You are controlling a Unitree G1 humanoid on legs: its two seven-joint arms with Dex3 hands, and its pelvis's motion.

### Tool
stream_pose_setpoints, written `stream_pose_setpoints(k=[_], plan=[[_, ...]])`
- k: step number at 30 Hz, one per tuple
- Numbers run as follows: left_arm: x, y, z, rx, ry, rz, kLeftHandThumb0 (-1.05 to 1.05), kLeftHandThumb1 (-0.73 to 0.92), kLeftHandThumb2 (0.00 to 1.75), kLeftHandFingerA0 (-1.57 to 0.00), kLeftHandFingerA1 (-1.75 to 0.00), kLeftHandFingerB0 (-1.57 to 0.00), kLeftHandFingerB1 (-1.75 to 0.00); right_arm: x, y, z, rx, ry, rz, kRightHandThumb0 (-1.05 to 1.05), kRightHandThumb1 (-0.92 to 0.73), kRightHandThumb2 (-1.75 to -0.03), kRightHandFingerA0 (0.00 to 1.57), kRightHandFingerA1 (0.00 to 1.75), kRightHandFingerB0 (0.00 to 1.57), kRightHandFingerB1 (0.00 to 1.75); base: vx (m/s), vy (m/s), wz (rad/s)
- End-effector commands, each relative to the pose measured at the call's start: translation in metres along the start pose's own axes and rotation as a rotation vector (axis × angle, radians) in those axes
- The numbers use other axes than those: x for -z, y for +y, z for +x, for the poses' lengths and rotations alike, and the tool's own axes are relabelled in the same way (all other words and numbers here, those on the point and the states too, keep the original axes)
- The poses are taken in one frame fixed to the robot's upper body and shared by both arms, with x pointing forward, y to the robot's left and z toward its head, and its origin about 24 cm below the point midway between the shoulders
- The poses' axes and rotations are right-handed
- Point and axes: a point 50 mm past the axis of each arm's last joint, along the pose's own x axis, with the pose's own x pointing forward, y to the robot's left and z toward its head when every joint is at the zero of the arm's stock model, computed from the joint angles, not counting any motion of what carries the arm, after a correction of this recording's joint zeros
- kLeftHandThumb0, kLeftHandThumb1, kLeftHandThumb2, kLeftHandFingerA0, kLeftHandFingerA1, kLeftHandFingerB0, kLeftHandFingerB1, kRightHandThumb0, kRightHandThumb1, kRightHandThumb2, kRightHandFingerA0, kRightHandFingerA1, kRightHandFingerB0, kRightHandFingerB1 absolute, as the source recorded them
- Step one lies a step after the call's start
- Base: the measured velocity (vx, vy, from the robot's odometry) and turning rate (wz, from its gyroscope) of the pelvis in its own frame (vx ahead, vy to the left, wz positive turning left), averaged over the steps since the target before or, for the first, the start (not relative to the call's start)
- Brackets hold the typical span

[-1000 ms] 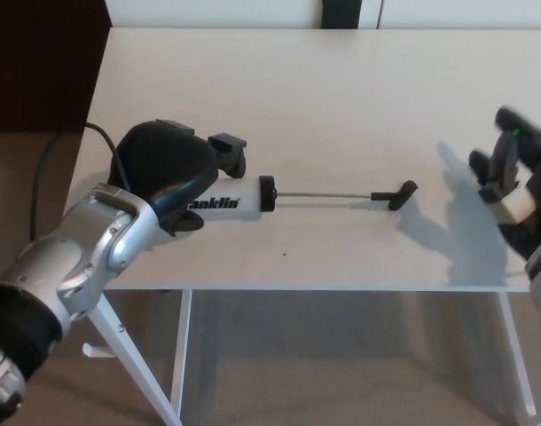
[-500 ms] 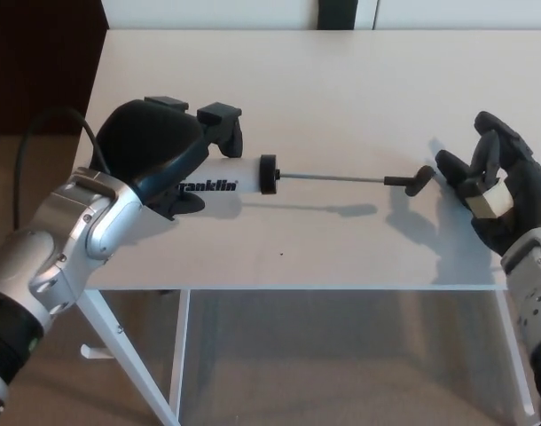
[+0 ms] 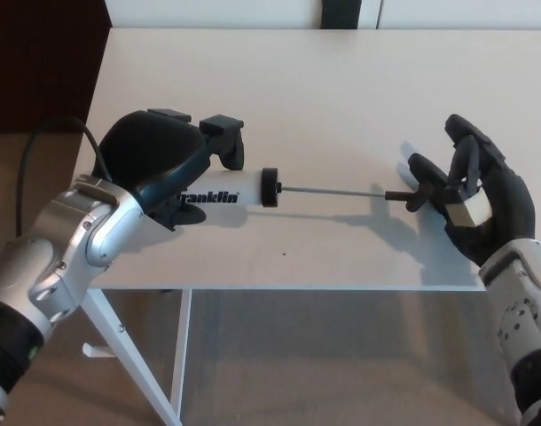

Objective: The robot walks towards a desk on which an air pump is kept in the middle. It lifts it up and holds it with its left hand and uses its right hand to compress it by pushing its handle inwards.

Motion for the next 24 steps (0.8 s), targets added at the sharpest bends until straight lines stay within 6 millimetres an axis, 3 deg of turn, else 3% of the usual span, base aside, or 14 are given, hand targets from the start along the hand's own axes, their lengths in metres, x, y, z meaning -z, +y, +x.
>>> stream_pose_setpoints(k=[1,2,8,9,17,18,20,24], plan=[[0.001,-0.005,-0.004,0.009,-0.006,-0.001,-0.10,0.78,0.63,-0.85,-1.71,-0.65,-1.48,-0.015,0.016,-0.006,-0.098,-0.111,-0.081,-0.87,-0.77,-0.82,0.12,0.35,0.08,0.25,0.00,0.000,0.00],[0.001,-0.005,-0.004,0.009,-0.009,0.002,-0.10,0.73,0.57,-0.76,-1.73,-0.78,-1.09,-0.019,0.019,-0.006,-0.110,-0.129,-0.093,-0.84,-0.72,-1.09,0.12,0.45,0.02,0.33,0.00,0.000,0.00],[0.001,-0.006,-0.005,0.010,-0.016,0.000,-0.12,0.71,0.56,-0.76,-1.74,-0.80,-1.05,-0.024,0.026,-0.009,-0.127,-0.154,-0.113,-0.83,-0.72,-1.09,0.12,0.45,0.00,0.34,0.00,0.000,0.00],[0.000,-0.007,-0.005,0.014,-0.017,-0.001,-0.12,0.75,0.58,-0.78,-1.74,-0.66,-1.34,-0.023,0.026,-0.009,-0.126,-0.154,-0.117,-0.83,-0.73,-1.09,0.12,0.45,0.00,0.35,0.00,0.000,0.00],[-0.001,-0.009,-0.005,0.017,-0.019,-0.001,-0.12,0.75,0.58,-0.74,-1.74,-0.67,-1.32,-0.018,0.027,-0.012,-0.131,-0.137,-0.119,-0.79,-0.71,-1.09,0.06,0.43,0.04,0.34,0.00,0.000,0.00],[-0.001,-0.009,-0.005,0.016,-0.019,-0.001,-0.11,0.75,0.61,-0.86,-1.73,-0.68,-1.47,-0.018,0.028,-0.012,-0.132,-0.136,-0.120,-0.78,-0.71,-1.10,0.06,0.43,0.04,0.34,0.00,0.000,0.00],[-0.002,-0.007,-0.004,0.017,-0.024,-0.003,-0.07,0.72,0.59,-0.80,-1.71,-0.63,-1.48,-0.018,0.030,-0.011,-0.133,-0.136,-0.115,-0.83,-0.73,-1.10,0.13,0.46,0.04,0.34,0.00,0.000,0.00],[-0.004,-0.006,-0.003,0.009,-0.036,-0.009,-0.06,0.74,0.57,-0.77,-1.75,-0.61,-1.52,-0.016,0.031,-0.011,-0.132,-0.132,-0.107,-0.83,-0.74,-1.10,0.14,0.46,0.00,0.34,0.00,0.000,0.00]])
